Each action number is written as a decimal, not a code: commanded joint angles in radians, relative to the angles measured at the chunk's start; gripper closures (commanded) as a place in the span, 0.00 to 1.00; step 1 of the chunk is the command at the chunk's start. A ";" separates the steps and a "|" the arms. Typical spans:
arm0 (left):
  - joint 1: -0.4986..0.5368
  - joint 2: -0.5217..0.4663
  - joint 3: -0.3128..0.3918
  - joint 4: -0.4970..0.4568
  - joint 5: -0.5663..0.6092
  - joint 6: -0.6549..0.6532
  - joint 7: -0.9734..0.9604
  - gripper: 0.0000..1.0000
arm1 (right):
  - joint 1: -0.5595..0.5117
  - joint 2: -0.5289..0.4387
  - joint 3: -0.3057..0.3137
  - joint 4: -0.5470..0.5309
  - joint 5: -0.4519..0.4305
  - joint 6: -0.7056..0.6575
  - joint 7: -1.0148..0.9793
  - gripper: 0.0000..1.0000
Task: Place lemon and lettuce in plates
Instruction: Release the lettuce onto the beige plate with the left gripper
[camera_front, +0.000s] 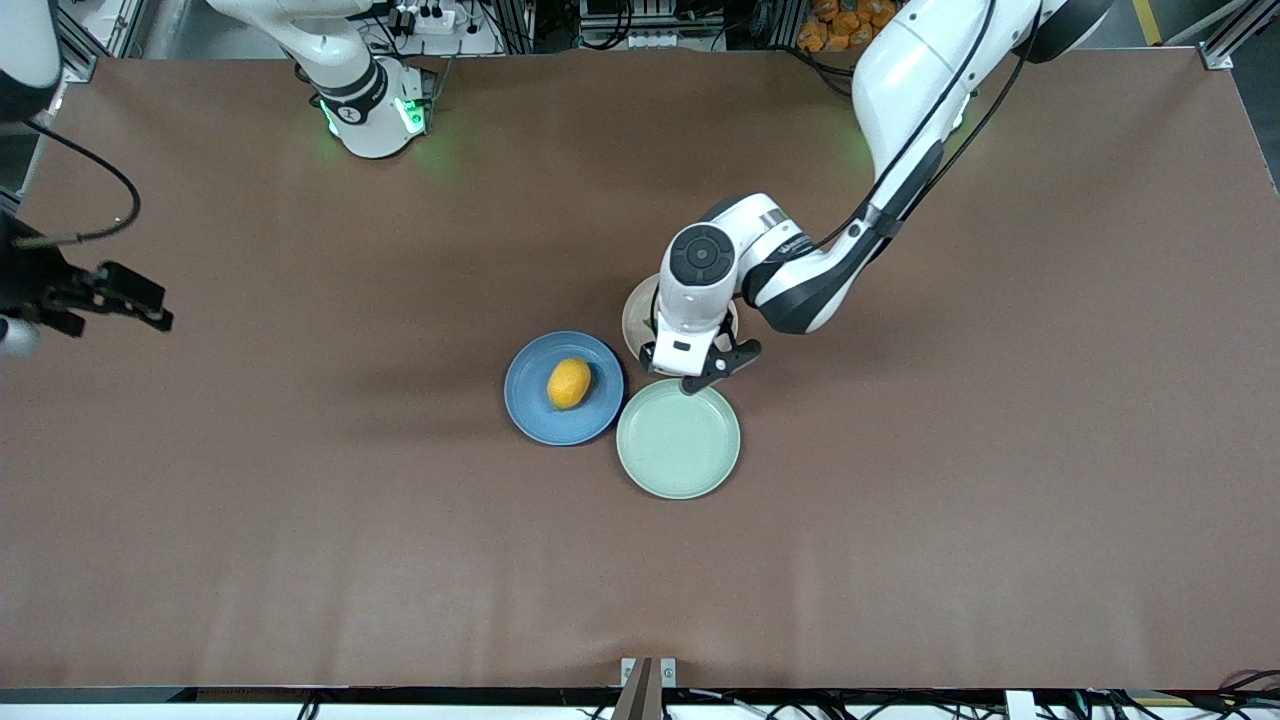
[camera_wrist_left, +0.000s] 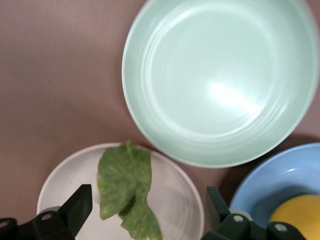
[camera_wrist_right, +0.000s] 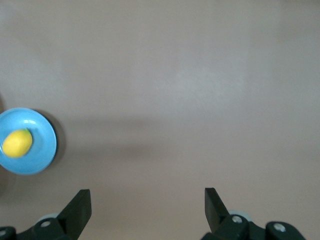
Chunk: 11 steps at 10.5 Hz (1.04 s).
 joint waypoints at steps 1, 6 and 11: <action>0.054 -0.140 0.004 -0.022 0.025 -0.061 0.063 0.00 | 0.001 0.004 0.007 0.057 -0.034 -0.072 0.001 0.00; 0.253 -0.350 -0.005 -0.020 -0.007 -0.213 0.459 0.00 | 0.006 0.027 0.004 0.020 -0.027 0.003 0.002 0.00; 0.463 -0.441 -0.008 0.075 -0.145 -0.377 0.792 0.00 | 0.006 0.027 0.007 0.022 -0.028 -0.017 0.004 0.00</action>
